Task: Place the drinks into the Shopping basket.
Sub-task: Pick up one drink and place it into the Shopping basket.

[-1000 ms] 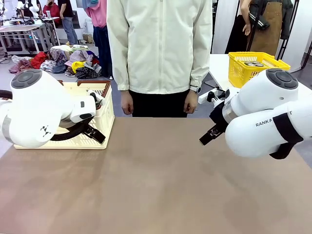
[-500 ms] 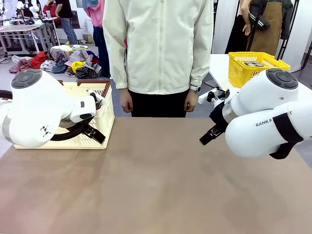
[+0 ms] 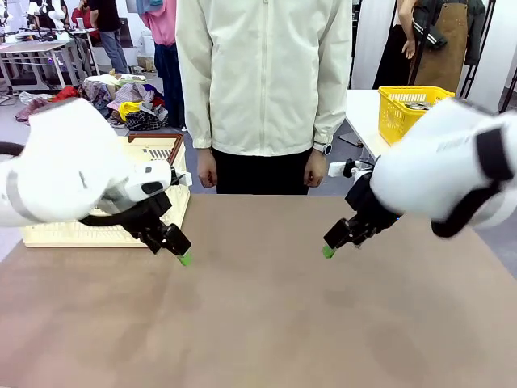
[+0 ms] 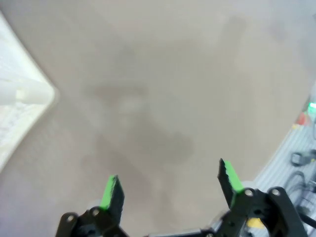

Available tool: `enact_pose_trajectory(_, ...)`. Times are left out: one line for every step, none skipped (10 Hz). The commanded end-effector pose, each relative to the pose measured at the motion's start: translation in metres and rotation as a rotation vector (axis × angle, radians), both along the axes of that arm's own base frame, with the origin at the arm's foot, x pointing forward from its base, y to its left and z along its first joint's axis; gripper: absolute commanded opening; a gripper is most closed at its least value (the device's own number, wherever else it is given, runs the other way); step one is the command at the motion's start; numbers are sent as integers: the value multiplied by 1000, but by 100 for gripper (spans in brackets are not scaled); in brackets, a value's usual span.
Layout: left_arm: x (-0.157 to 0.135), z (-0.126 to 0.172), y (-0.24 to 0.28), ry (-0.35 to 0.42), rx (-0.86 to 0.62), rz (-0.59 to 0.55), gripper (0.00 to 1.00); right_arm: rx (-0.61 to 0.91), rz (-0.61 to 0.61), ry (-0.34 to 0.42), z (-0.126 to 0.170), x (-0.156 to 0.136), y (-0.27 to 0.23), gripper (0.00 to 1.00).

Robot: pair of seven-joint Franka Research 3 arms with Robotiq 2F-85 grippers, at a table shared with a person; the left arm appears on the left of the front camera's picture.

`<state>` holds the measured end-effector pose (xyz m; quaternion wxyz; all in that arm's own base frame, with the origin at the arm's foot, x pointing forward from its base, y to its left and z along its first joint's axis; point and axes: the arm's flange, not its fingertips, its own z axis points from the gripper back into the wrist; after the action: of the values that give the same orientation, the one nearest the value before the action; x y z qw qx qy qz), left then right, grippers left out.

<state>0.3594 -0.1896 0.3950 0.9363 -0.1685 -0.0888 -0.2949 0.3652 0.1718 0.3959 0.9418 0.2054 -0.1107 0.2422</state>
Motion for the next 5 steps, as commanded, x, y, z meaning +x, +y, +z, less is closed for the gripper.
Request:
enact_pose_trajectory(-2, 49, 34, 69, -149, 29, 100, 347, -28, 180, 45, -3, -52, 100)
enact_pose_trajectory(-14, 84, 64, 105, -337, -28, 100, 532, -19, 215, 66, -19, -86, 100)
enact_pose_trajectory(-22, 119, 112, 75, -526, -27, 100, 662, -58, 195, 87, -38, -125, 100)
enact_pose_trajectory(-31, 143, 170, 26, -703, 27, 100, 768, -130, 147, 102, -59, -169, 100)
enact_pose_trajectory(-41, 148, 223, -31, -844, 105, 100, 857, -172, 95, 108, -77, -214, 100)
